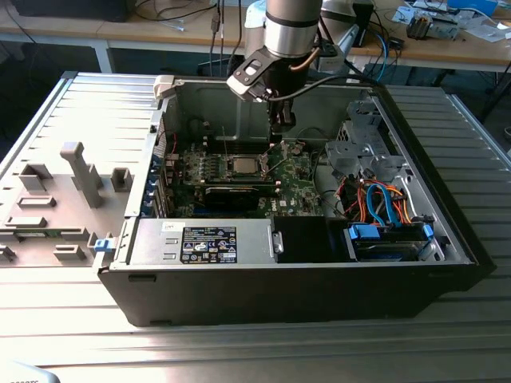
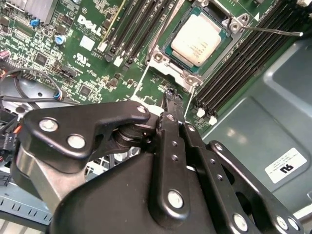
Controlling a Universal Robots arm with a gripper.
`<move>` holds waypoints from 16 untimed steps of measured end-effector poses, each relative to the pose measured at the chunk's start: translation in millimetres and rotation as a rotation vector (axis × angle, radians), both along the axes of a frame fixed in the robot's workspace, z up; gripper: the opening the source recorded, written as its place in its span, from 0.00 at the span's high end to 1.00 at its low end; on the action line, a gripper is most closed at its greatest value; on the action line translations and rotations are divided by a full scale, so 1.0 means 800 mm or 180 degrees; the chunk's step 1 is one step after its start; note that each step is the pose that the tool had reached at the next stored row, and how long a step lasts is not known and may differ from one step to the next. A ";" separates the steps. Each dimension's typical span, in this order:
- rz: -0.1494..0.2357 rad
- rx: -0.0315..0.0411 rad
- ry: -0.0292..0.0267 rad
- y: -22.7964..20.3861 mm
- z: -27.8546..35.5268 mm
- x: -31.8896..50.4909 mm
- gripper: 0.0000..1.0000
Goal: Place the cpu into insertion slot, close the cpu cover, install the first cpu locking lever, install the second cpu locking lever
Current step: 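Close the cpu cover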
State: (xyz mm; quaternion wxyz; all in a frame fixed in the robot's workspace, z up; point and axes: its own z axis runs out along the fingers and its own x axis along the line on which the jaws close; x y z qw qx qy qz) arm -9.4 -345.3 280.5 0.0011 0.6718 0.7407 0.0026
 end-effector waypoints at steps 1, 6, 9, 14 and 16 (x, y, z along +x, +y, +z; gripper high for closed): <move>0.0000 0.0000 0.0000 0.0000 0.0000 0.002 0.89; 0.0000 0.0000 0.0000 -0.0006 0.0000 0.005 0.89; -0.0001 0.0000 0.0000 -0.0014 0.0000 0.011 0.89; -0.0001 0.0000 0.0002 -0.0019 0.0000 0.024 0.89; 0.0000 0.0000 0.0002 -0.0023 0.0000 0.029 0.89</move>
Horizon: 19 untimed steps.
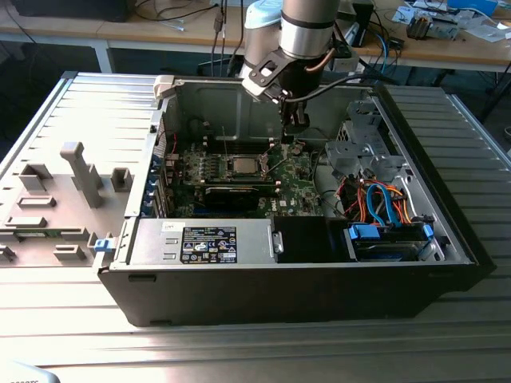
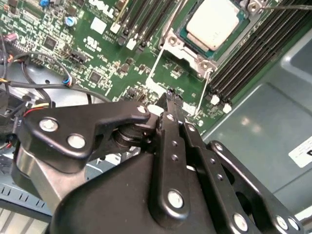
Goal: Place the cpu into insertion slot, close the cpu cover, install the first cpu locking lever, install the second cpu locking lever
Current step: 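Close the cpu cover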
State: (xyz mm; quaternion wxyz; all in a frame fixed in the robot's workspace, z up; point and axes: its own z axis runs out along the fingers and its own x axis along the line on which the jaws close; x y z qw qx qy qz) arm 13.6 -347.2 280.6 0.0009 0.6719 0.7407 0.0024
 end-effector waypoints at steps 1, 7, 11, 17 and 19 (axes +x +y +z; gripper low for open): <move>0.0000 0.0000 0.0000 -0.0002 0.0000 0.002 0.89; -0.0017 -0.0001 0.0005 -0.0003 -0.0009 0.018 0.89; -0.0232 0.0000 0.0005 -0.0003 -0.0038 0.020 0.89; -0.0249 0.0000 0.0011 0.0003 -0.0069 0.030 0.89; -0.0249 0.0000 0.0015 0.0009 -0.0080 0.032 0.89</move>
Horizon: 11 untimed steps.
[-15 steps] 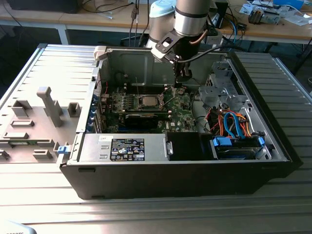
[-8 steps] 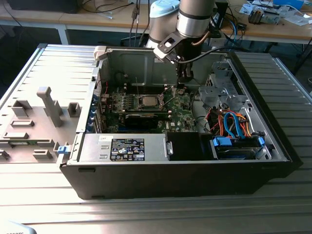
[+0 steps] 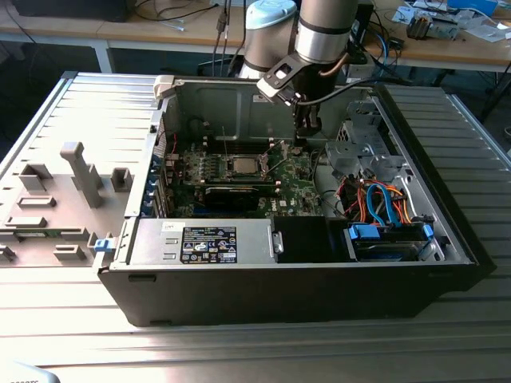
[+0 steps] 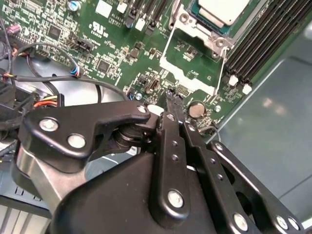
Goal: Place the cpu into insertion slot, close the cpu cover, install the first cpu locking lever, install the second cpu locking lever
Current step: 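Close the cpu cover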
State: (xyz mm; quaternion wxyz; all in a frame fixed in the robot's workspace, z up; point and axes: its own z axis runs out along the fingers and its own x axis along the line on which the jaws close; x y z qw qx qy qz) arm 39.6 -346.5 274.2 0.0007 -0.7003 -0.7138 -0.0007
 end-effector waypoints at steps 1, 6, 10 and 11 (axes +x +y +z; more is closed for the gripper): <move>0.0000 0.0000 0.0001 0.0002 -0.0007 0.001 0.89; 0.0000 0.0000 0.0001 0.0009 -0.0042 0.003 0.89; 0.0000 0.0000 0.0004 0.0034 -0.0067 0.006 0.89; 0.0000 0.0000 0.0004 0.0038 -0.0072 0.006 0.89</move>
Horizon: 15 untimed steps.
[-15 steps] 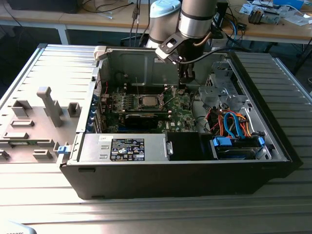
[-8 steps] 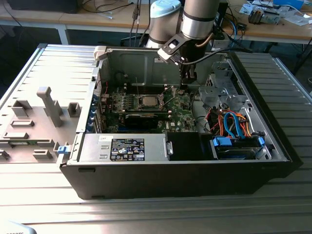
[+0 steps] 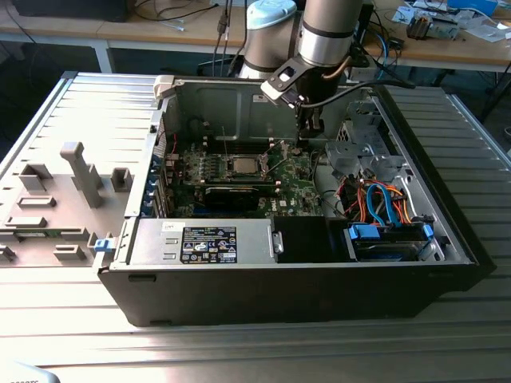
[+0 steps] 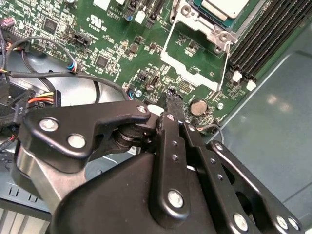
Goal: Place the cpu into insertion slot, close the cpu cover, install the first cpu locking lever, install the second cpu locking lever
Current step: 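Close the cpu cover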
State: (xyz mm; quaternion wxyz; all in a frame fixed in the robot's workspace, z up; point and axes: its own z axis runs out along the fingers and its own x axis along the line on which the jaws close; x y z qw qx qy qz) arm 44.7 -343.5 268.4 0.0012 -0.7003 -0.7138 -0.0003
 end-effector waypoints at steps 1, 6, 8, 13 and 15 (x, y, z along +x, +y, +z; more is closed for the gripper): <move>0.0000 -0.0001 0.0000 0.0005 -0.0004 0.000 0.89; 0.0000 0.0000 0.0004 0.0028 -0.0043 0.001 0.89; -0.0001 0.0000 0.0005 0.0036 -0.0059 0.002 0.89; -0.0001 0.0000 0.0006 0.0038 -0.0088 0.002 0.89; -0.0001 0.0001 0.0005 0.0038 -0.0100 0.002 0.89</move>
